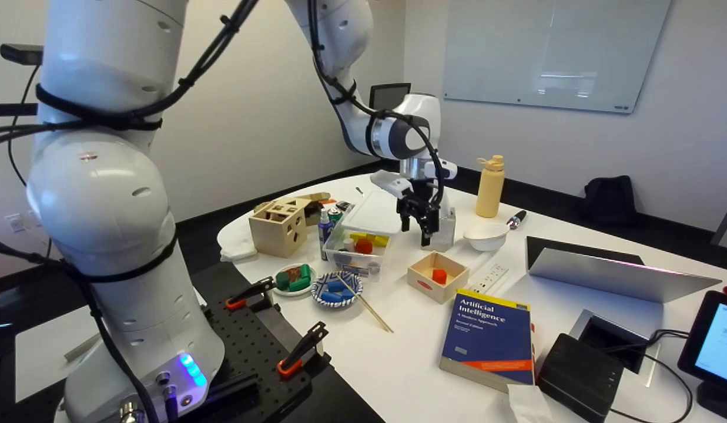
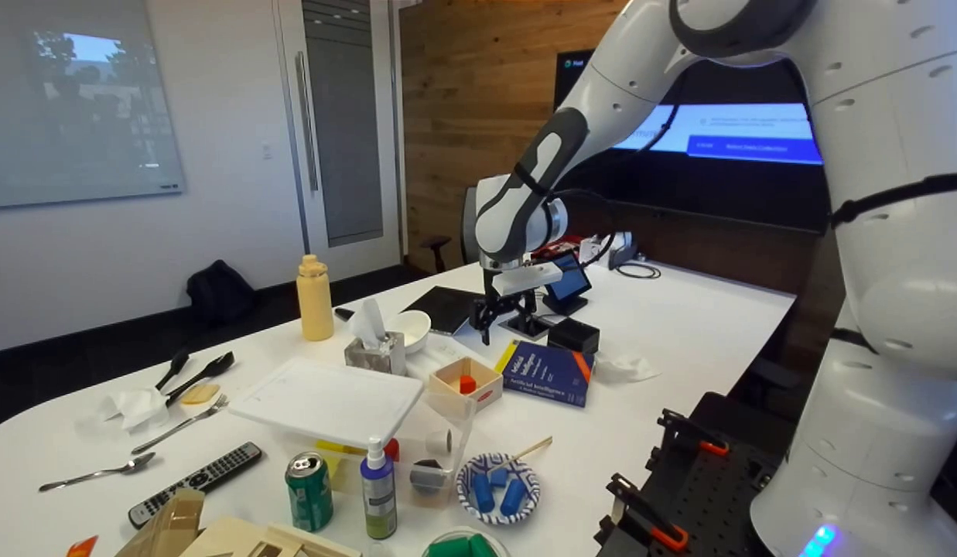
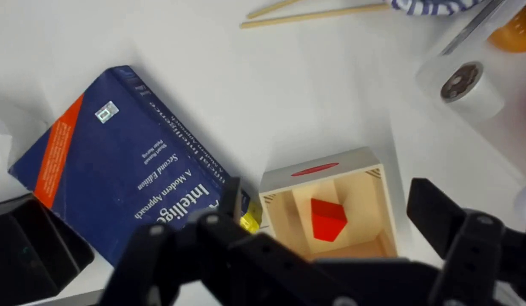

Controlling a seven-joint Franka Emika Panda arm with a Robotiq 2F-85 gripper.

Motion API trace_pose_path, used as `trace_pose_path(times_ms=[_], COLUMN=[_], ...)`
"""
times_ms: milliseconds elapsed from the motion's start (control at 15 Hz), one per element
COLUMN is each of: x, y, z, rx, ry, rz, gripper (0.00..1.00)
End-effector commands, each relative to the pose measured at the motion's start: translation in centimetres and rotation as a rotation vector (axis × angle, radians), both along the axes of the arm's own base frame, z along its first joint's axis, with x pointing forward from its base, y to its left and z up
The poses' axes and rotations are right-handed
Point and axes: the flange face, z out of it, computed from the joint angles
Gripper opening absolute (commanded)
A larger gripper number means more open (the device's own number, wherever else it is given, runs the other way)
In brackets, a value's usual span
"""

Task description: Put the orange object and the box inside the container then close the lid

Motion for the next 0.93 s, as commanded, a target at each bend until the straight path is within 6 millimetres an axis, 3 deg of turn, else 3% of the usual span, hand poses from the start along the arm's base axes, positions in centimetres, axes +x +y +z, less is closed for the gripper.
trace_pose_path(times_ms=[0,333,867], x=[5.0,8.7,10.6], y=[-1.9,-2.4,-3.0], z=[-5.2,-9.0,-13.2], rx=[0.013,0.036,0.087], ry=[-0.022,-0.036,-0.058], rz=[-0.099,-0.164,-0.25], gripper=[1.0,1.0,1.0])
